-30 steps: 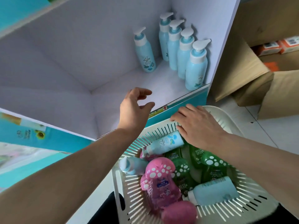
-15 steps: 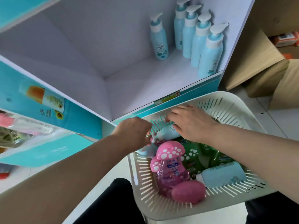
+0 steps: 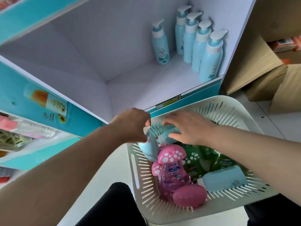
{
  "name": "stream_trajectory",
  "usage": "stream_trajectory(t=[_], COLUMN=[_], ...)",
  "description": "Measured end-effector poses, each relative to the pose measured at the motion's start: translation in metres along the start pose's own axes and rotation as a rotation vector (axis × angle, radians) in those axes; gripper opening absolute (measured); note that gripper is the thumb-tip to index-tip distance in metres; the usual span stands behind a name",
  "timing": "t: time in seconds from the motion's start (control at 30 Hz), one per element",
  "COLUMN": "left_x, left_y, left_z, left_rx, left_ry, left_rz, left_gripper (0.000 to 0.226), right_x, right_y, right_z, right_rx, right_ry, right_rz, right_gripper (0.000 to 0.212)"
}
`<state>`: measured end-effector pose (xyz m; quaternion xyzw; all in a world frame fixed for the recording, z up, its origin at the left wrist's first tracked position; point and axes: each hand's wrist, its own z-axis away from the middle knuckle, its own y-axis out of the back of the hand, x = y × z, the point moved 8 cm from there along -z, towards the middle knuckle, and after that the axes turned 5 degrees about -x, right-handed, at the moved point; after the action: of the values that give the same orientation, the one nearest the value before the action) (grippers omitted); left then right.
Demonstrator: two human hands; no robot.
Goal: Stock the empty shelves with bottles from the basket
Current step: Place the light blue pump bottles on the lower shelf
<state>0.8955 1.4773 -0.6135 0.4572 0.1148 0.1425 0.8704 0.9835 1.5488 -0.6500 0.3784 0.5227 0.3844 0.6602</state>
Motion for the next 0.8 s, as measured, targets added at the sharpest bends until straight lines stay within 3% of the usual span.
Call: stream_trajectory(t=[0.23, 0.4, 0.47, 0.57, 0.8], left_x=[0.013, 0.021, 0.018, 0.021, 0.025], left_y=[0.089, 0.122, 0.122, 0.101, 0.101], left_z=[-0.002, -0.011, -0.018, -0.034, -0.056], left_rx=[0.174, 0.308, 0.368, 0.33, 0.46], left_ry=[-0.037, -0.046, -0.024, 0.019, 0.005], left_rz=[0.17, 0.414, 0.608, 0.92, 1.164], left_gripper=[0.027, 0.028, 0.036, 0.046, 0.033], right_x=[0.011, 0.034, 0.047, 0.065, 0.087], right_y=[0.014, 0.037, 0.042, 0.05, 0.072], right_z=[0.001, 0.015, 0.019, 0.02, 0.013], right_rx=[0.039, 0.201, 0.251, 0.279, 0.442], right_ry=[-0.104, -0.237, -0.284, -0.322, -0.298], right_rz=[-0.286, -0.433, -0.522, -0.616, -0.67], right_gripper=[0.079, 0.076, 0.073, 0.067, 0.069])
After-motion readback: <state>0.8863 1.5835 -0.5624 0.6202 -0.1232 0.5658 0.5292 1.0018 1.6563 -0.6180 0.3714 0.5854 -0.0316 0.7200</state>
